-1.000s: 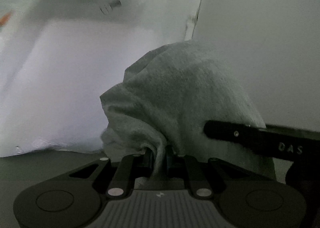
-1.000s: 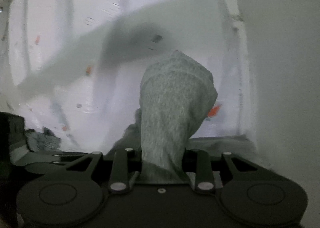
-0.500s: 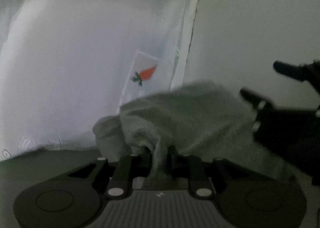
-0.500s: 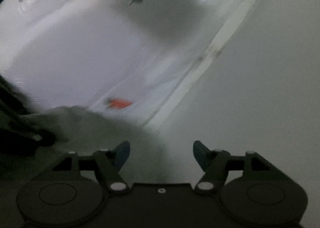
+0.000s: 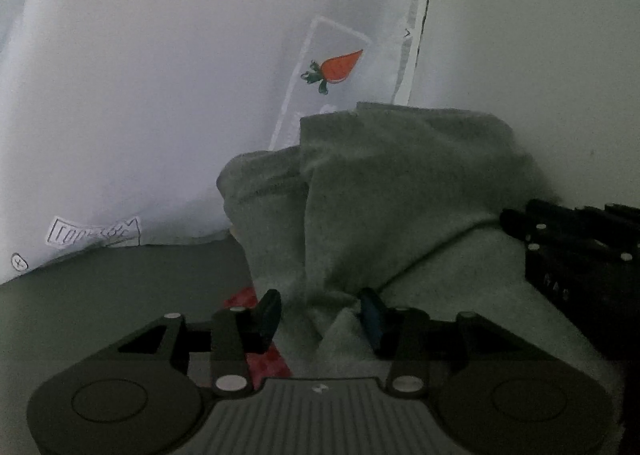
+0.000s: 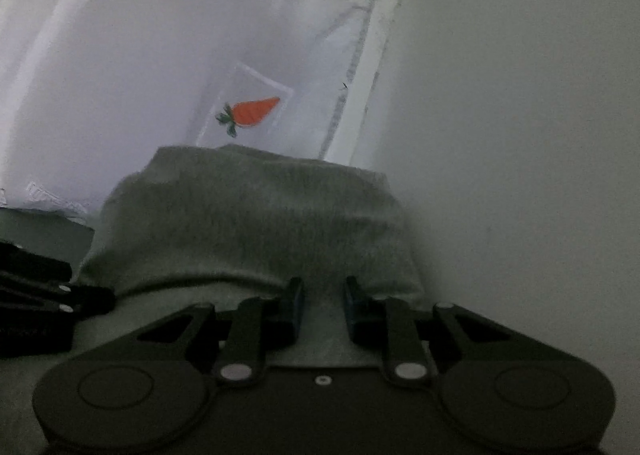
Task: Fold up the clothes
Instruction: 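Carry the bundle with both grippers onto the red-cloth stack, then open both grippers and withdraw them from the stack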
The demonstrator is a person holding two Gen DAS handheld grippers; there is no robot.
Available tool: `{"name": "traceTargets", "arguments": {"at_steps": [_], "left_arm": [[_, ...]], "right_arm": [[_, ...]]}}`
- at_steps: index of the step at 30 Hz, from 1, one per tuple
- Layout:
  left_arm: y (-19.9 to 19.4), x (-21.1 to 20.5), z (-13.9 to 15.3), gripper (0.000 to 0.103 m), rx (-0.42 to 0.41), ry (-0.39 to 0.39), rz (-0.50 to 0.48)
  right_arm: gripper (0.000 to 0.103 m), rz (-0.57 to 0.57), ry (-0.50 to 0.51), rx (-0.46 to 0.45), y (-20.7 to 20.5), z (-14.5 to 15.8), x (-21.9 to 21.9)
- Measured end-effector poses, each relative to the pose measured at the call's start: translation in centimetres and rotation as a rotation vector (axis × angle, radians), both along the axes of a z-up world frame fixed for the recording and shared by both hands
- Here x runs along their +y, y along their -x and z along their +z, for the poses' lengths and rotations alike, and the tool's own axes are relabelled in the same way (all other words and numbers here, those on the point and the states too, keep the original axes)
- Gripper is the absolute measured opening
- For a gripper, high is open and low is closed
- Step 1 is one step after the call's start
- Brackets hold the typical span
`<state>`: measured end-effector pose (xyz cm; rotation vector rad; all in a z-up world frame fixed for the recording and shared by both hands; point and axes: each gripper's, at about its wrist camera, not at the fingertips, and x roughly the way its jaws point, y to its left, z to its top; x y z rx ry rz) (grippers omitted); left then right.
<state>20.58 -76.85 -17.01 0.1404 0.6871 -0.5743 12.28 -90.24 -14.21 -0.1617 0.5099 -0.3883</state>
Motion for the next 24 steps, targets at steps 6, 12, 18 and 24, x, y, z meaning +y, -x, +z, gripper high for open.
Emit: {"name": "traceTargets", "arguments": {"at_steps": [6,12,18,24], "left_arm": [[2.0,2.0,2.2,0.054,-0.020,0.005,-0.012],[6.7,5.2,5.1,0.063,-0.048,0.034,-0.021],[13.1,10.1,8.6,0.085,-0.091,0.090,0.031],[17.9,16.2,10.8,0.097,-0.145,0.077,0.093]], "right_arm": [[0.047,-0.032,-0.055,-0.009,2.4,2.4,1.2],[0.058,-0.093,-0.143,-0.021,6.7,4.8,4.3],[0.074,-0.079,-0.177,-0.048,12.1,7.4,9.3],[0.084,-0.030,-0.191,-0.081,15.8,9.4,14.7]]}}
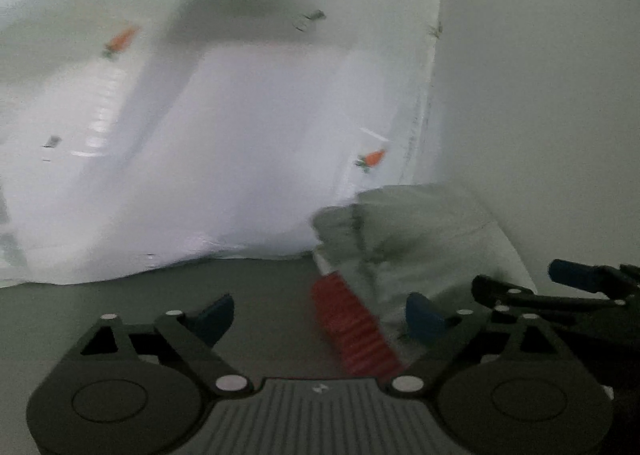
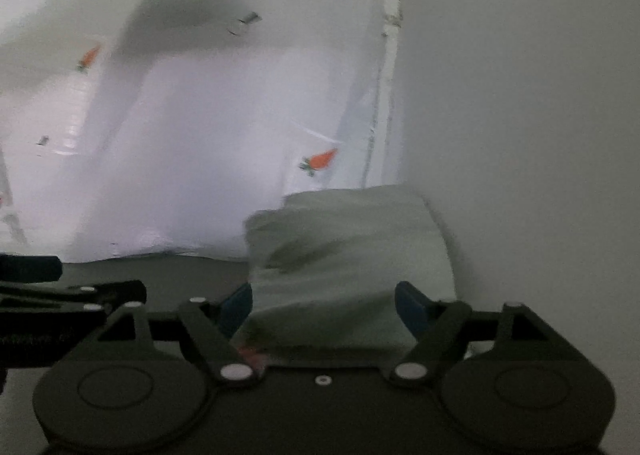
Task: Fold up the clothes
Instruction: 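Open both grippers and withdraw them from the stack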
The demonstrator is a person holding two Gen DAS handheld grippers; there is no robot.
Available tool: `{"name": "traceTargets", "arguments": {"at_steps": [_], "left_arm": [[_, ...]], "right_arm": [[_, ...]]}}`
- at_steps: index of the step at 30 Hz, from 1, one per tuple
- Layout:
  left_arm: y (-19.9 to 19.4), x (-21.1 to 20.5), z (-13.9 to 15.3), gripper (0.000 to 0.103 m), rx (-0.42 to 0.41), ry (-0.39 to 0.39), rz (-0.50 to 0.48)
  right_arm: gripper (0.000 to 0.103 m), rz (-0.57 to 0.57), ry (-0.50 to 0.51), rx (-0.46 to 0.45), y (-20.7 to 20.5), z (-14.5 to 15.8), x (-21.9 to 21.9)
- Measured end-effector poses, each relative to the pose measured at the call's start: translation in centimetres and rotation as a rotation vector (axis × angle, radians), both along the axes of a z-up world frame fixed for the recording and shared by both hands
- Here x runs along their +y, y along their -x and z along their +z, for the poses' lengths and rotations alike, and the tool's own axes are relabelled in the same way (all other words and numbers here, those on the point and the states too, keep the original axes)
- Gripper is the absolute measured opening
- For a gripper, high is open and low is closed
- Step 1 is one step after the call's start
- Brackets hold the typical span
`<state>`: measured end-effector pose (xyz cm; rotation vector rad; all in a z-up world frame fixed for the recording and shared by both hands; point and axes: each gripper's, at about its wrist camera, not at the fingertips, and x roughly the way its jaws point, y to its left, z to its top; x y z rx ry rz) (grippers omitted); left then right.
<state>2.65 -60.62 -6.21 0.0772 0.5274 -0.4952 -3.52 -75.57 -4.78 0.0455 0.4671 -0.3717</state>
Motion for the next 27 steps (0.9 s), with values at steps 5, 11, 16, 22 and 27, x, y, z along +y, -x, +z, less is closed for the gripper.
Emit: {"name": "traceTargets", "arguments": {"at_steps": [5,11,16,22,27], "left_arm": [[2.1,4.8,1.0,0.100,-0.010,0.002,0.079],[3.7,10.5,2.2,0.103,-0.070,-0.052,0.198],[4.6,16.2,2.7,0.103,-0.084,-0.054,0.277],[5.6,24.9,2.8,0.103,-0.064,-0.039,0.368],[5.4,32.3,3.0,0.103,-0.058,-0.066,0.428]], "right_arm": [[0.092,0.054,-0.030,-0.020,0.9,0.5,3.2],[0.097,0.152,-0.043,-0.019,1.4,0.6,8.5],[0.098,0.238,-0.037,-0.017,1.2,1.0,13.8],[0.099,0.334,-0.029,-0.018,0.3,1.2,21.7],[0.099,0.387,-0.046,-0.006,-0.6,0.9,29.0]]}}
